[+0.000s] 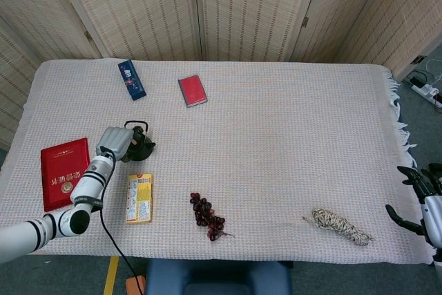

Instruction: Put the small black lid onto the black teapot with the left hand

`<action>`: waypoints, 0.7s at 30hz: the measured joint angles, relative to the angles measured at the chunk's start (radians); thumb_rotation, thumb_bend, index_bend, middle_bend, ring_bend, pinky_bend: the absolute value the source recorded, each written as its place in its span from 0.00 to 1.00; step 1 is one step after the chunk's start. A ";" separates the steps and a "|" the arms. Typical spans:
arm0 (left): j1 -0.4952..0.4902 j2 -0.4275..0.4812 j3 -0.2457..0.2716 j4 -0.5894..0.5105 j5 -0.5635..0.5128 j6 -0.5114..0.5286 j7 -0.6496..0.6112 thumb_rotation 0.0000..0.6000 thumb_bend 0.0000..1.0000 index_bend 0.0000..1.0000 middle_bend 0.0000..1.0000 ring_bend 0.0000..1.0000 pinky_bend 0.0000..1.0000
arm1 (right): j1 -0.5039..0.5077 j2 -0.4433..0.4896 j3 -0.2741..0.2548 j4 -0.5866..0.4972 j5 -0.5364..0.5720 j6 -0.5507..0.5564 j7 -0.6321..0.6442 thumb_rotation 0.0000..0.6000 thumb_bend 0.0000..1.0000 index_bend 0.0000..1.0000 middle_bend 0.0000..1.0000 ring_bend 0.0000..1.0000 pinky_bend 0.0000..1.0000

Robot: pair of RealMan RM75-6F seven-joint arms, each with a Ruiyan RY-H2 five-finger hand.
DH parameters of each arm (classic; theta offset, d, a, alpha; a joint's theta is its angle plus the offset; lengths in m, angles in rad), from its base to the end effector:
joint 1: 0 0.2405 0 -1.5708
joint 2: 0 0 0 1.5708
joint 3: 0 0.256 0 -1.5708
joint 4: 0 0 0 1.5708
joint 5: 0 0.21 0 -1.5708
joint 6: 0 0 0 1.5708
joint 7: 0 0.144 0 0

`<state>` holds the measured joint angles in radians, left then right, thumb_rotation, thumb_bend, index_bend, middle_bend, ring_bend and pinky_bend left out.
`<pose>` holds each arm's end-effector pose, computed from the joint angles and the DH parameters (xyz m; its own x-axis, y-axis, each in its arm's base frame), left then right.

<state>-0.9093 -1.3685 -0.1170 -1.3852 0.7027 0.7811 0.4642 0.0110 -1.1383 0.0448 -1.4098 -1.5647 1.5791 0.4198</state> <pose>-0.1911 0.4070 0.0416 0.5746 0.3534 0.7382 0.8168 -0.1906 -0.5445 -0.3454 -0.1569 0.1812 0.1717 0.0552 0.9836 -0.9847 -0.0201 0.1730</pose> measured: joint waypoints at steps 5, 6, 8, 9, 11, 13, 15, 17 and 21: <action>0.010 0.015 0.021 -0.032 0.000 0.021 0.018 1.00 0.29 0.21 0.96 0.99 1.00 | -0.001 -0.001 0.000 0.001 0.000 0.001 0.001 1.00 0.30 0.13 0.20 0.32 0.10; 0.009 0.013 0.022 -0.029 -0.002 0.021 0.020 1.00 0.29 0.21 0.96 0.99 1.00 | -0.001 -0.001 0.000 0.001 -0.001 0.002 0.001 1.00 0.30 0.13 0.20 0.32 0.10; 0.007 0.009 0.024 -0.023 -0.009 0.020 0.023 1.00 0.29 0.21 0.96 0.99 1.00 | -0.002 0.000 0.000 0.001 -0.001 0.004 0.001 1.00 0.30 0.13 0.20 0.32 0.10; 0.006 0.007 0.025 -0.020 -0.013 0.018 0.025 1.00 0.29 0.21 0.96 0.99 1.00 | -0.004 0.000 0.000 0.000 0.000 0.006 0.001 1.00 0.30 0.13 0.20 0.32 0.10; 0.003 0.002 0.027 -0.010 -0.020 0.016 0.031 1.00 0.29 0.21 0.96 0.99 1.00 | -0.005 0.000 0.000 0.000 0.000 0.007 0.002 1.00 0.30 0.13 0.20 0.32 0.10; -0.001 -0.005 0.030 0.001 -0.033 0.011 0.036 1.00 0.29 0.21 0.96 0.99 1.00 | -0.005 0.000 -0.001 0.002 0.001 0.006 0.003 1.00 0.30 0.13 0.20 0.32 0.10; -0.004 -0.011 0.031 0.012 -0.046 0.003 0.038 1.00 0.29 0.21 0.96 0.99 1.00 | -0.005 -0.002 -0.001 0.003 0.000 0.006 0.003 1.00 0.30 0.13 0.20 0.32 0.10; -0.007 -0.018 0.035 0.025 -0.056 -0.002 0.044 1.00 0.29 0.21 0.96 0.99 1.00 | -0.005 -0.003 -0.001 0.005 0.000 0.006 0.005 1.00 0.30 0.13 0.20 0.32 0.10; -0.012 -0.026 0.040 0.034 -0.069 -0.011 0.049 1.00 0.29 0.21 0.96 0.99 1.00 | -0.004 -0.004 0.001 0.008 0.000 0.006 0.006 1.00 0.30 0.13 0.20 0.32 0.10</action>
<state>-0.9216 -1.3942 -0.0765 -1.3510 0.6338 0.7703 0.5134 0.0066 -1.1423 0.0455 -1.4023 -1.5647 1.5855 0.4259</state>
